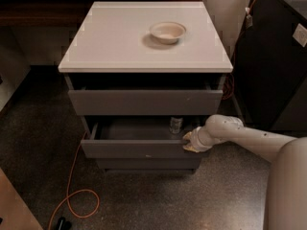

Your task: Pick 7up can from middle drawer and place on counter

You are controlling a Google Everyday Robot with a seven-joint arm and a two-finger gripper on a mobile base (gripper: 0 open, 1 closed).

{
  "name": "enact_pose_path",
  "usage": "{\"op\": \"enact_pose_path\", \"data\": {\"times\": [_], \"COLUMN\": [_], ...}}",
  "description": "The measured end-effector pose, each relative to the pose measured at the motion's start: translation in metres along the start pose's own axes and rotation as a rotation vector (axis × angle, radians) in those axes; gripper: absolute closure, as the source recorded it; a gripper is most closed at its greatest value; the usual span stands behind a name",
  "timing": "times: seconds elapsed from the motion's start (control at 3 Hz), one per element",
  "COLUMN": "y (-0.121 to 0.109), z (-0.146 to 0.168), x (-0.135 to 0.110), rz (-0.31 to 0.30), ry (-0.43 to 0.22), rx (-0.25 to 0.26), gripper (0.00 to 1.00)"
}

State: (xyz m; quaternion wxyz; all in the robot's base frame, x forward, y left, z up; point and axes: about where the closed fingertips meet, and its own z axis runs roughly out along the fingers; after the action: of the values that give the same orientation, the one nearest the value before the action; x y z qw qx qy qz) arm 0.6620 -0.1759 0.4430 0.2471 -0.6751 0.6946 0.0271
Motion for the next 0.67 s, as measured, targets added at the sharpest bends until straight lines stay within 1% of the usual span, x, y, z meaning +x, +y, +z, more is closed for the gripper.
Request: {"op": "enact_pose_path", "data": {"times": [0.33, 0.67], "y": [0.0308, 0.0407], "z": [-0.0131, -0.0185], "x": [-0.015, -0.0205], "rz": [0.005, 0.009], "ry": [-0.024, -0.032], "rx": [-0.01, -0.012], "gripper": [1.0, 1.0]}}
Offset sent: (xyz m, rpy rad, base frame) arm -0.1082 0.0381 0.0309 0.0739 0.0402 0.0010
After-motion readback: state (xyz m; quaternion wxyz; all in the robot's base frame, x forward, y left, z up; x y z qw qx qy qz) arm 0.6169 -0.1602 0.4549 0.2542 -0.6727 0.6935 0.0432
